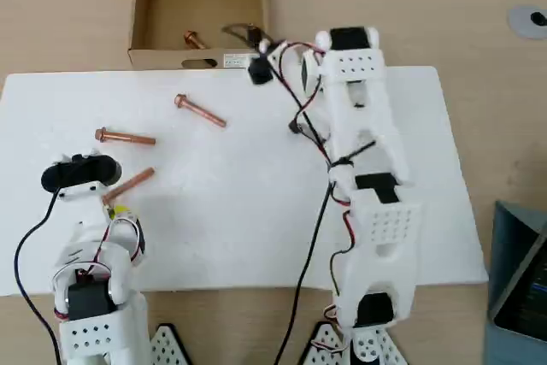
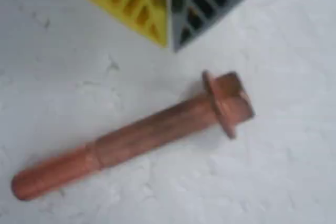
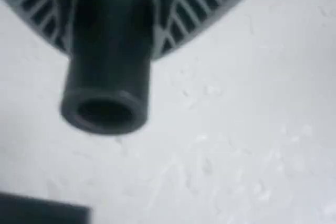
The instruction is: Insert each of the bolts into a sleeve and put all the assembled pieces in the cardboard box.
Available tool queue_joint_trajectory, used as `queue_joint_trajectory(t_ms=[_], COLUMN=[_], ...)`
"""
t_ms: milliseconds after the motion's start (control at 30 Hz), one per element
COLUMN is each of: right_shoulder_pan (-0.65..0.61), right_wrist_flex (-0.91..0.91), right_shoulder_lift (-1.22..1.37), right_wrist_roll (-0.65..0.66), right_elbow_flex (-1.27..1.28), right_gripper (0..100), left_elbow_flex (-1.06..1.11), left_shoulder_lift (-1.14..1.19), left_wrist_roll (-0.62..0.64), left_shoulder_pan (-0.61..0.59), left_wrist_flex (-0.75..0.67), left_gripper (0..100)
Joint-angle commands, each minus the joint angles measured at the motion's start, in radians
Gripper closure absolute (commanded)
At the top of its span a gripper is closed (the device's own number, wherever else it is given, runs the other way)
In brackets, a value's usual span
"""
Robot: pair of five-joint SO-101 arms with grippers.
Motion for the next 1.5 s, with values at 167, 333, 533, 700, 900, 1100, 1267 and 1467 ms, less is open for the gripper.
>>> queue_joint_trajectory(t_ms=[167,333,533,700,900,1100,1267,1467], right_shoulder_pan=[-0.007,0.002,0.042,0.114,0.228,0.292,0.367,0.429], right_wrist_flex=[0.028,0.028,0.026,0.02,0.017,0.014,0.015,0.018], right_shoulder_lift=[-0.372,-0.673,-1.032,-1.168,-1.178,-1.182,-1.182,-1.182], right_wrist_roll=[-0.084,-0.084,-0.098,-0.238,-0.465,-0.56,-0.565,-0.563], right_elbow_flex=[0.067,0.315,0.578,0.717,0.796,0.797,0.797,0.797], right_gripper=[98.8,98.8,98.8,98.8,98.8,98.8,98.8,98.8], left_elbow_flex=[-0.008,-0.008,-0.008,-0.008,-0.021,-0.209,-0.39,-0.7], left_shoulder_lift=[-0.007,-0.007,-0.007,-0.007,-0.007,0.004,0.183,0.585], left_wrist_roll=[-0.006,-0.006,-0.008,-0.008,-0.002,-0.003,0.002,0.149], left_shoulder_pan=[-0.009,-0.011,-0.003,-0.003,-0.005,0.006,0.021,0.02], left_wrist_flex=[0.003,0.003,-0.006,-0.006,-0.006,0.003,0.066,0.071], left_gripper=[100,100,100,99,99,100,100,99])
